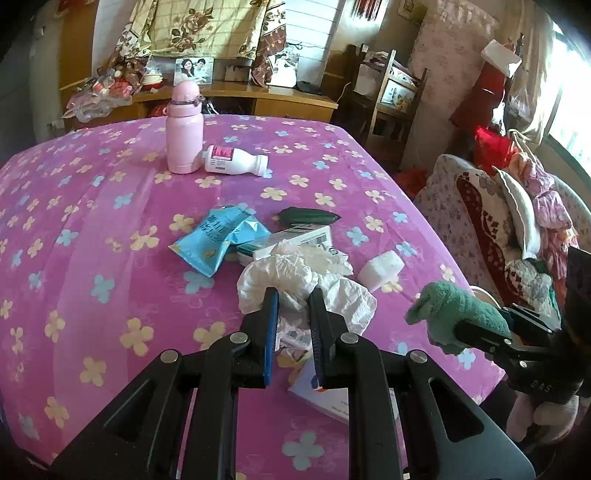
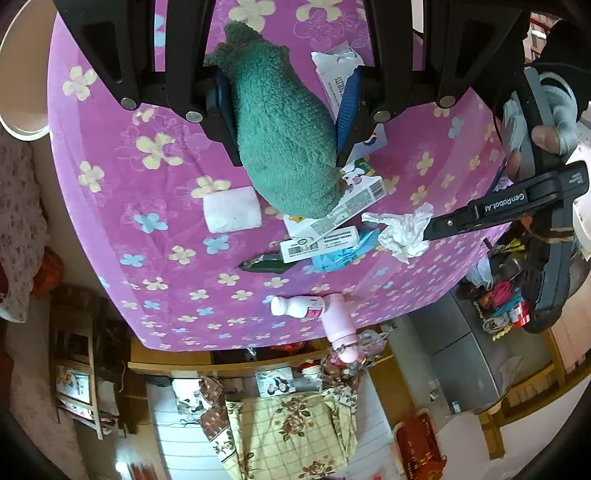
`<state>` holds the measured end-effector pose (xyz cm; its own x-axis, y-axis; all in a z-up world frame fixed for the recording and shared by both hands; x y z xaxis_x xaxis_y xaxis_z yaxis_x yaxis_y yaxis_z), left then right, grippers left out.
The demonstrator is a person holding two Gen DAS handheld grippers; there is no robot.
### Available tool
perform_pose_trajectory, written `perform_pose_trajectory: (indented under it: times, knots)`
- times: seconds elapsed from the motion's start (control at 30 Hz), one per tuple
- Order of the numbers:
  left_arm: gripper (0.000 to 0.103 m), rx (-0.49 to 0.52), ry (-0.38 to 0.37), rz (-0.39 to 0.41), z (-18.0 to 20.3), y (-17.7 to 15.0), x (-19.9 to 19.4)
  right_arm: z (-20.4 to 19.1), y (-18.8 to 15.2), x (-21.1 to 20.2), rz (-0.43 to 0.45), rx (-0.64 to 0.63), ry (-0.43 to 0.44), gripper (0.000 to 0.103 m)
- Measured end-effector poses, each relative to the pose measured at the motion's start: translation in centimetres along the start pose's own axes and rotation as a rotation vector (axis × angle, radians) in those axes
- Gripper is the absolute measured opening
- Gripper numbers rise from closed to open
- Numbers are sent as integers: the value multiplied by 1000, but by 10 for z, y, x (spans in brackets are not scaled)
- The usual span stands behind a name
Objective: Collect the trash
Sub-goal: 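Grasp the white tissue with the left tool while the right tool grasps the green towel, then carry the white tissue and green towel over the white bucket with both tools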
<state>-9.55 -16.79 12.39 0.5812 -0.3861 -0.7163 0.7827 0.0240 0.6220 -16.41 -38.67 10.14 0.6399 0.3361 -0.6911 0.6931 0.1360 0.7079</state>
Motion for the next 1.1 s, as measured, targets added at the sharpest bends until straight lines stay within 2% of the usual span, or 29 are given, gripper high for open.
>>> perform_pose_trajectory:
  times: [0.6,1.1]
  knots:
    - [14,87,-31,-17,53,-12,17,22,-6,-14,23,52,-55,46]
    - [14,153,-112,-72,116,-24,39,60,-23,-42,35,116,-138,46]
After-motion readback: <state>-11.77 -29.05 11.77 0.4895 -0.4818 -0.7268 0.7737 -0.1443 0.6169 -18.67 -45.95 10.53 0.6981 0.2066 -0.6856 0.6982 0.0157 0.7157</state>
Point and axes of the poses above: each gripper's, at about its wrist camera, not at the fingertips, and x roughly the way its jaws point, z to its right, y to its top, the point moved 3 cm from there along x, roughly the way its jaws point, and after that the axes turned 9 degrees about -x, right-handed, at the moved point
